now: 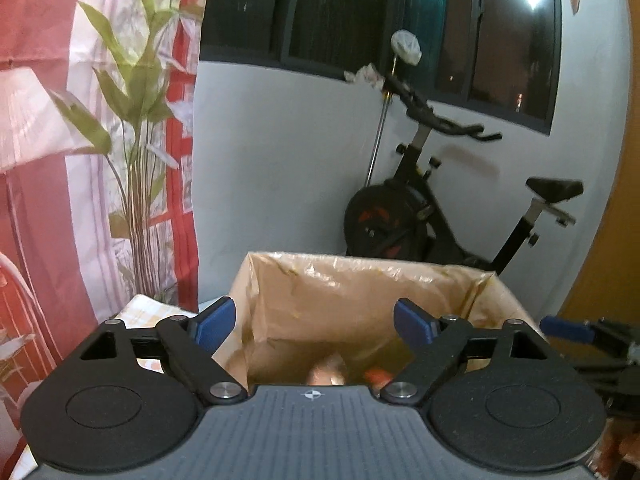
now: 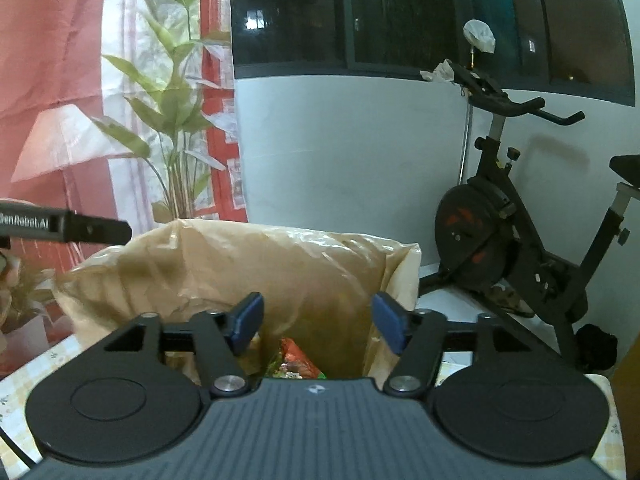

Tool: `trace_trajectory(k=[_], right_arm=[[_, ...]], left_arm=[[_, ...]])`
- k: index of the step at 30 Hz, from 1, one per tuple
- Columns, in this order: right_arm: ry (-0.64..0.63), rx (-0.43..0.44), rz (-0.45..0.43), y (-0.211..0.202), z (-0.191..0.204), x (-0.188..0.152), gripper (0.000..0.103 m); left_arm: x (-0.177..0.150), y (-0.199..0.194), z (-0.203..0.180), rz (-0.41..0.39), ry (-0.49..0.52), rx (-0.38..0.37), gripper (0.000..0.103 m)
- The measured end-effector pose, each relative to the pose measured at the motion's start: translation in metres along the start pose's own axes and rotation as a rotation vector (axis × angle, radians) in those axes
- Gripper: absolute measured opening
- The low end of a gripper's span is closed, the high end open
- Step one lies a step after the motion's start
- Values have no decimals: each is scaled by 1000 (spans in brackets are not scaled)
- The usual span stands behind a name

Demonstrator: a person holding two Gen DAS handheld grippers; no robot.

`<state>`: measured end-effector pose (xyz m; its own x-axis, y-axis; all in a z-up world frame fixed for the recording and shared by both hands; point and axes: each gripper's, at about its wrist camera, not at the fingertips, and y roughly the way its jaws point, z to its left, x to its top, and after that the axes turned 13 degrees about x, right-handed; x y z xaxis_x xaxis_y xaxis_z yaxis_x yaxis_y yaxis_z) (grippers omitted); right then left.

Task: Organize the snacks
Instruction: 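Open both tools to drop the snacks into the box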

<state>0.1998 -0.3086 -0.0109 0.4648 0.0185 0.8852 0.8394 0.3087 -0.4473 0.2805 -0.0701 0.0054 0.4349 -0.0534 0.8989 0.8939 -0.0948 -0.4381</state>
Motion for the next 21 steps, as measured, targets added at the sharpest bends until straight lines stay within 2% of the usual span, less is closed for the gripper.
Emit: trace_trajectory(k=[6,8,12,15,21], right_arm=[[-14,7,-14,-18,15,-1,80],[-17,24,-21,-25,20,-1,87],[2,69,-18,-33,26,0,92],[24,72,-23,-39,30,-1,102],[42,43,-48,-52,37,-5,103]], left_arm=[[-2,-33,8,-34,-12,27,88],[-4,-44,16,-41,-31,36,88],[-7,-60,32,-33,-50,50,88],[-6,-71,41,-38,-58,64,88],[-7,-91,54,-40,-53,83,88]])
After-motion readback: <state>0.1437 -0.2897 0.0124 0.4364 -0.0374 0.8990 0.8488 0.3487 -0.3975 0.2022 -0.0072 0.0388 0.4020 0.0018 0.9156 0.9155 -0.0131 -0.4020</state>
